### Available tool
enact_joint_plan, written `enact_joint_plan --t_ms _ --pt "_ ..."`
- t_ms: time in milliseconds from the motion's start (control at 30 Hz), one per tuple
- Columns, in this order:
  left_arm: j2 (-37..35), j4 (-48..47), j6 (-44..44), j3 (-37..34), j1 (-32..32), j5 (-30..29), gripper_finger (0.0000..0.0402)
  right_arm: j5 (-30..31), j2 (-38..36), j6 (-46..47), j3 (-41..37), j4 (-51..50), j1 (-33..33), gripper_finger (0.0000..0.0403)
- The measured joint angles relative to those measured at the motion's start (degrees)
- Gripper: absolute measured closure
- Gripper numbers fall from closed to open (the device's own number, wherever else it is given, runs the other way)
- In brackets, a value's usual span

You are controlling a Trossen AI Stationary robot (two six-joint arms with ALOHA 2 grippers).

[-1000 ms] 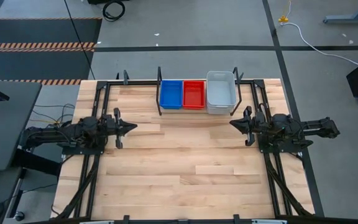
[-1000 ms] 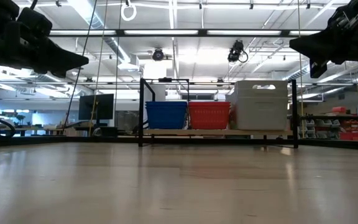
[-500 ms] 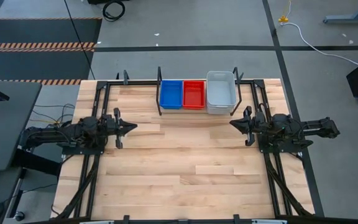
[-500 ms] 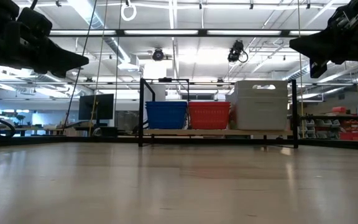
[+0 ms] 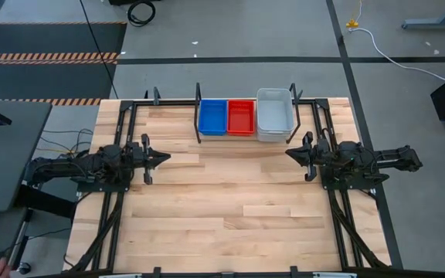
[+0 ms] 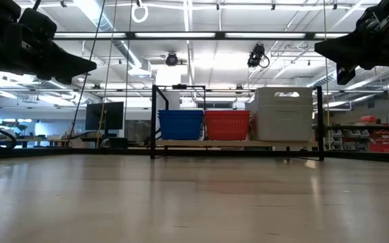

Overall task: Stack baskets on shelf by color
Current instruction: Return to Home Position

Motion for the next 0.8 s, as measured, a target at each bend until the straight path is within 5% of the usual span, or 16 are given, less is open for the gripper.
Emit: enact_joint_plan --t_ms 800 --pt "0.0 0.0 0.0 0.0 0.0 0.0 0.0372 0.0 0.0 0.0 0.0 0.0 0.0 0.0390"
